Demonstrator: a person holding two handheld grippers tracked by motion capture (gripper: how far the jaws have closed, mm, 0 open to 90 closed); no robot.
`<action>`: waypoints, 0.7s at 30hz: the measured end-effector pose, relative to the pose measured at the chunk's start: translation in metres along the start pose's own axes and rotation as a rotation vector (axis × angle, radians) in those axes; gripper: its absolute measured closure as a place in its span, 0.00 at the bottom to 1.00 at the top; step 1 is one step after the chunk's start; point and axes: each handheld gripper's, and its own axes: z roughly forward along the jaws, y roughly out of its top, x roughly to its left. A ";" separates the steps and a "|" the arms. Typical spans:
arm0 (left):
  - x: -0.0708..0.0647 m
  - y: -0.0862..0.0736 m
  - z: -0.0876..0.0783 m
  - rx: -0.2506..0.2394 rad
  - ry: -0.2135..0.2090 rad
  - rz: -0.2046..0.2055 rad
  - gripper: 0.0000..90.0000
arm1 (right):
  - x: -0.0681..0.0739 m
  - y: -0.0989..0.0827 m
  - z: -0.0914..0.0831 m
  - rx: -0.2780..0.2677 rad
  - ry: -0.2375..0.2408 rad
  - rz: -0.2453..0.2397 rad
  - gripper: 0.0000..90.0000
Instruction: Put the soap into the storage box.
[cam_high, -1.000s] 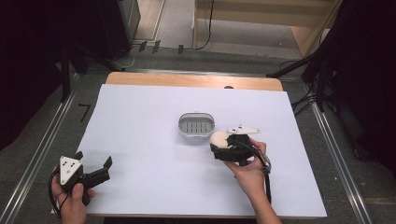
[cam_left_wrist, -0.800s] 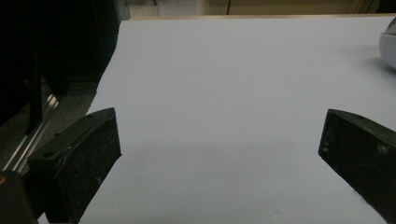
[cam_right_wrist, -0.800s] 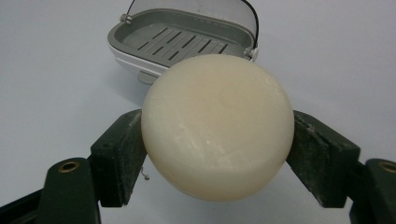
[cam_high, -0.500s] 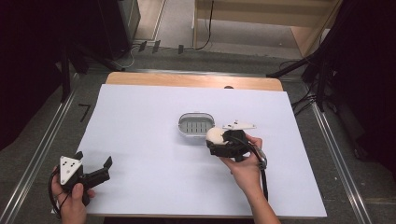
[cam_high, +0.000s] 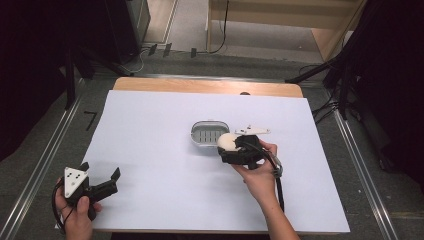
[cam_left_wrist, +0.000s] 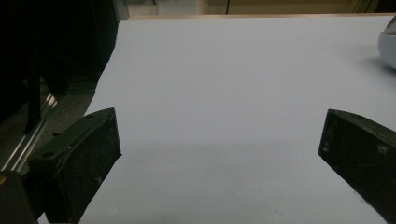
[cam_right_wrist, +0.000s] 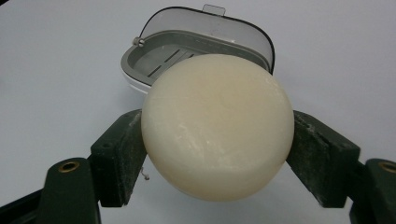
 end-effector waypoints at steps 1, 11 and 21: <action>0.000 0.000 0.000 0.000 0.000 0.001 0.00 | 0.000 0.001 0.000 -0.003 -0.001 -0.003 0.28; 0.000 0.000 0.000 0.000 -0.002 0.000 0.00 | 0.003 0.008 0.005 -0.005 0.006 -0.007 0.28; 0.000 0.000 0.000 0.001 -0.003 0.001 0.00 | 0.006 0.016 0.010 -0.005 0.009 -0.006 0.28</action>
